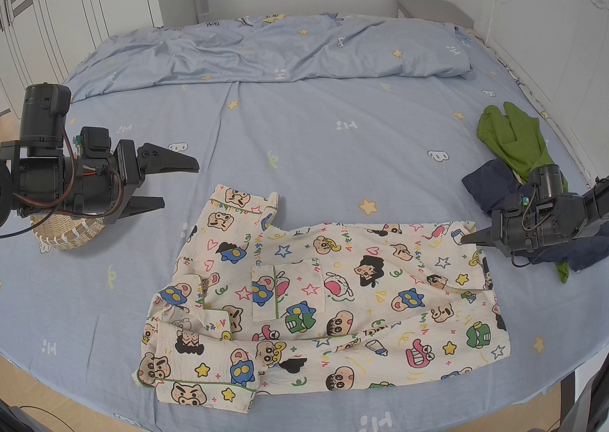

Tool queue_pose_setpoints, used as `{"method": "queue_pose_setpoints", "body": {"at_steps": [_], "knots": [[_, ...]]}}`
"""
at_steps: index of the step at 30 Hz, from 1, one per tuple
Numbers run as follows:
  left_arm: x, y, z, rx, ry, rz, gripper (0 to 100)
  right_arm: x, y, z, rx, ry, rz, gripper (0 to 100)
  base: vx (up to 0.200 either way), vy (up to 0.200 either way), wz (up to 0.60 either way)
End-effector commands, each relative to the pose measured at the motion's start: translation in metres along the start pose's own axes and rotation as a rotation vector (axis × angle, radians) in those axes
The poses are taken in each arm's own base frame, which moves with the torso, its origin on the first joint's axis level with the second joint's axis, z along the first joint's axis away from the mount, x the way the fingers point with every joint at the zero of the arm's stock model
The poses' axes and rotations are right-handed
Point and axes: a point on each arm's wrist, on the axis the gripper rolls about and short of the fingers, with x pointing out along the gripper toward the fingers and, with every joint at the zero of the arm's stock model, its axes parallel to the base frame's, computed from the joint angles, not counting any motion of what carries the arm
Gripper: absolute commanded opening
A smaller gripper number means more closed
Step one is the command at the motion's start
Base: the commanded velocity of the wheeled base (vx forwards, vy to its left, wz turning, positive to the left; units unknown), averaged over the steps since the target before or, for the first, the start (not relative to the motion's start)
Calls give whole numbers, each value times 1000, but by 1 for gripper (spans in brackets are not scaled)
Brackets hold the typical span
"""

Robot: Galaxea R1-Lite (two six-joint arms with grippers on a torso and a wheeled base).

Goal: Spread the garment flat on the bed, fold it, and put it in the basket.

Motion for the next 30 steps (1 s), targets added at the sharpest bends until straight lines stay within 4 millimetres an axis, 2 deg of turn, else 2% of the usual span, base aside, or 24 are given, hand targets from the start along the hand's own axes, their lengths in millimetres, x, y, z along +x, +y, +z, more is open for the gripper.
{"method": "queue_pose_setpoints", "body": {"at_steps": [1, 16, 22, 30], "knots": [[-1, 0, 0, 1, -1, -1, 100, -2, -1, 2, 0, -10, -2, 0, 0, 0, 0], [0, 0, 0, -1, -1, 1, 100, -9, -1, 20, -57, -112, -2, 0, 0, 0, 0], [0, 1, 1, -1, -4, 3, 100, 1, -13, 25, -33, -116, -10, 0, 0, 0, 0], [-1, 1, 1, -1, -5, 4, 100, 7, -18, 30, -47, -140, -36, 0, 0, 0, 0]]}}
